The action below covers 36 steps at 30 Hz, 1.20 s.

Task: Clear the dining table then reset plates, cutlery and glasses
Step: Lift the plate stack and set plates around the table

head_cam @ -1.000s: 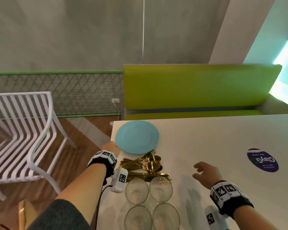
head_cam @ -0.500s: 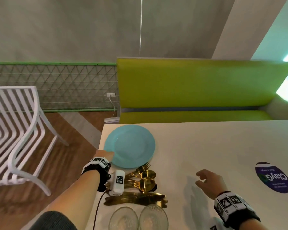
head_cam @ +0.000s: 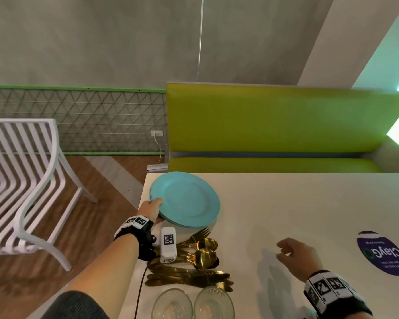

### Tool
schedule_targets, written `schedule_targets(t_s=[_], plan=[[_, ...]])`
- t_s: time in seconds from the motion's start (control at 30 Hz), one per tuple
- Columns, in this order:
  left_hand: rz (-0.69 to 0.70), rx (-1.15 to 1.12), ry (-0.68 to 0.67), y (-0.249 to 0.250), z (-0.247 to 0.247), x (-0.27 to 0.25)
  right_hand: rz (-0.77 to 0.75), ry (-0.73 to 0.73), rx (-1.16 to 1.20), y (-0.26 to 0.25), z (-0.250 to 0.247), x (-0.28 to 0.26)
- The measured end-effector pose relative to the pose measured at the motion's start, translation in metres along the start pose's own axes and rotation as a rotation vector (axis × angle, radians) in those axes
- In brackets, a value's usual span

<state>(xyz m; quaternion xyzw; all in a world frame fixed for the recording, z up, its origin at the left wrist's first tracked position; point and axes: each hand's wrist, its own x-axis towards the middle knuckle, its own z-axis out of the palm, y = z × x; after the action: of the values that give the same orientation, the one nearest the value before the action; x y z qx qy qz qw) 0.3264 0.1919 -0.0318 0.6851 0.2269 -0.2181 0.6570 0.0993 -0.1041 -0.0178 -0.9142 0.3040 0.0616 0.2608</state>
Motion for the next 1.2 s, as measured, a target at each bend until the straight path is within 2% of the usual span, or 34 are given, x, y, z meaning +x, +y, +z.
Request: schedule_targets(t_s=[0.07, 0.17, 0.3, 0.47, 0.67, 0.73, 0.8, 0.93, 1.2], plan=[[0.066, 0.002, 0.018, 0.005, 0.007, -0.005, -0.007, 0.007, 0.007, 0.0, -0.002, -0.003], [0.133, 0.039, 0.064, -0.002, 0.009, 0.013, 0.007, 0.03, 0.02, 0.003, -0.006, -0.008], [0.18, -0.024, 0.007, 0.028, 0.012, -0.035, -0.004, 0.077, 0.04, 0.003, -0.019, -0.016], [0.255, -0.151, -0.182, 0.06, 0.015, -0.086, -0.05, 0.196, 0.183, -0.017, -0.049, -0.028], [0.259, -0.256, -0.445, 0.068, 0.03, -0.172, -0.108, 0.336, 0.809, -0.067, -0.099, -0.062], [0.254, -0.268, -0.497, 0.061, 0.037, -0.196, -0.111, 0.357, 0.889, -0.074, -0.112, -0.076], [0.251, -0.261, -0.546, 0.048, 0.044, -0.219, -0.101, 0.404, 0.869, -0.072, -0.119, -0.091], [0.239, -0.26, -0.608, 0.02, 0.055, -0.254, -0.011, 0.544, 0.73, -0.05, -0.12, -0.131], [0.222, -0.134, -0.635, -0.022, 0.086, -0.287, 0.234, 0.702, 0.848, 0.015, -0.113, -0.181]])
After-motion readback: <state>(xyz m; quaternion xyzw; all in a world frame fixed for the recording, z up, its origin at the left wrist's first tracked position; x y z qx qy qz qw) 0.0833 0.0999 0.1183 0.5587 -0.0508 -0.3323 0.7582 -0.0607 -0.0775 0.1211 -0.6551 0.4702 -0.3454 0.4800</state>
